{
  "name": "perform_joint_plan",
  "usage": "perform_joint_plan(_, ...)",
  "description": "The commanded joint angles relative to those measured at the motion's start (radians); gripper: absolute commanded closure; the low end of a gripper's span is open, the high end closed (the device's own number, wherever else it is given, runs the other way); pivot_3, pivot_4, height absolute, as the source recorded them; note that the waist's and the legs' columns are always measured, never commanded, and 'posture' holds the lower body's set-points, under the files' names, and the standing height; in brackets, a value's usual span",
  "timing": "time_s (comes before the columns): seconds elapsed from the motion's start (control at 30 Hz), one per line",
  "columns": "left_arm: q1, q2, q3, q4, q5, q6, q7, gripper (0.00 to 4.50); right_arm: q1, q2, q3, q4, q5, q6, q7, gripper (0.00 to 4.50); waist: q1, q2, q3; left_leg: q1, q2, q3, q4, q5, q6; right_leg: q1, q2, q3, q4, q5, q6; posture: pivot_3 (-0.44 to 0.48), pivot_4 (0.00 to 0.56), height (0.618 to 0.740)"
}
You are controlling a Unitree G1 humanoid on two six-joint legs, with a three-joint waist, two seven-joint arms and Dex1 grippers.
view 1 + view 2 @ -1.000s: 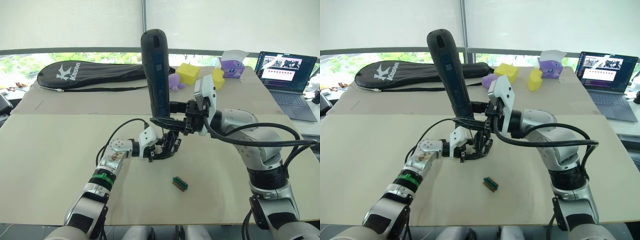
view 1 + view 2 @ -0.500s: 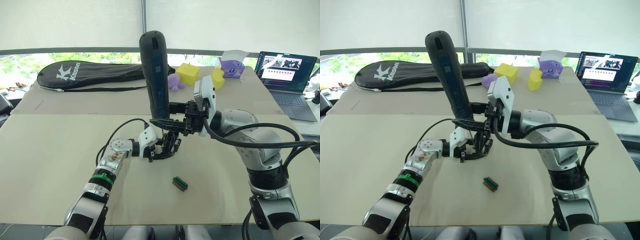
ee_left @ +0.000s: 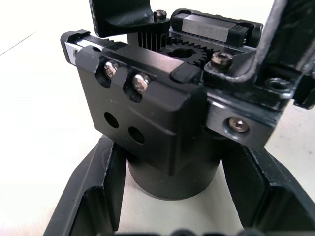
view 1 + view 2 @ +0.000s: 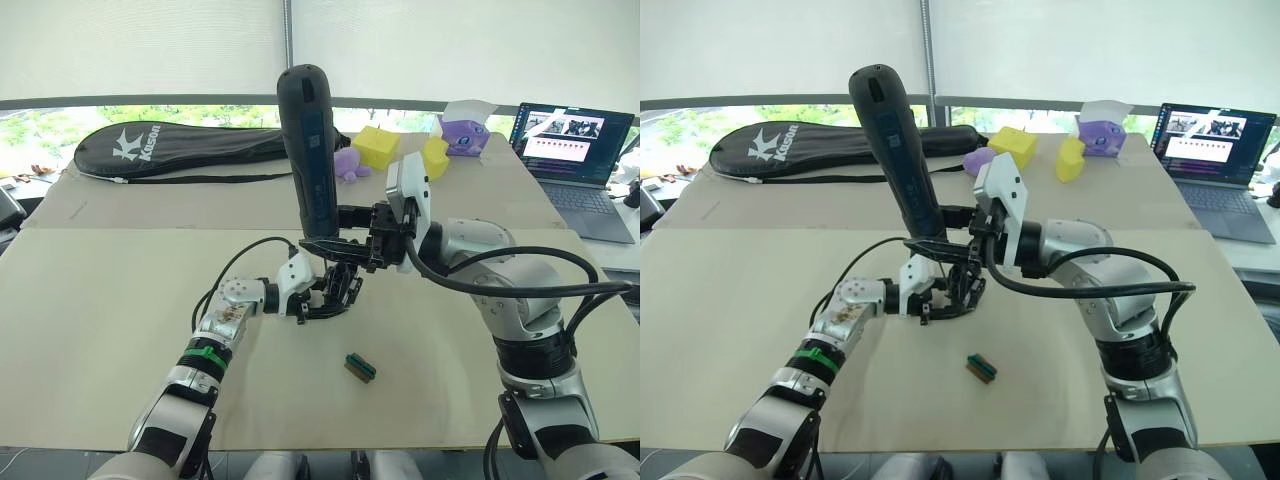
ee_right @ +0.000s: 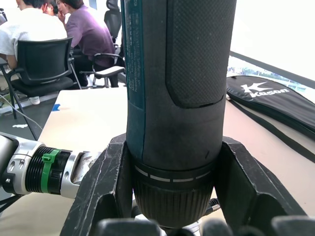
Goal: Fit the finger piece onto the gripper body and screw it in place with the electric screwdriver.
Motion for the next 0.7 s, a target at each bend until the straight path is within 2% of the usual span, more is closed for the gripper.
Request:
perform_joint_plan(0.03, -0.001, 0.001, -0.005, -0.038, -0.004, 0.009, -0.009, 2.2, -0.008, 0.009, -0.018, -0.023, 0.003, -0.052, 0.01, 2.58, 0.0, 0.0, 0.0, 0.0, 0.0, 0.0, 0.0, 0.0, 0.0, 0.0, 0.0, 0.0, 0.0, 0.0, 0.0, 0.0, 0.15, 0.74)
perform_joint_plan(0.7, 0.007, 0.002, -0.004, -0.049, -0.005, 0.014, -0.01, 2.2, 0.002, 0.002, -0.016, -0.022, -0.021, -0.063, 0.033, 2.58, 0.0, 0.0, 0.0, 0.0, 0.0, 0.0, 0.0, 0.0, 0.0, 0.0, 0.0, 0.0, 0.0, 0.0, 0.0, 0.0, 0.15, 0.74)
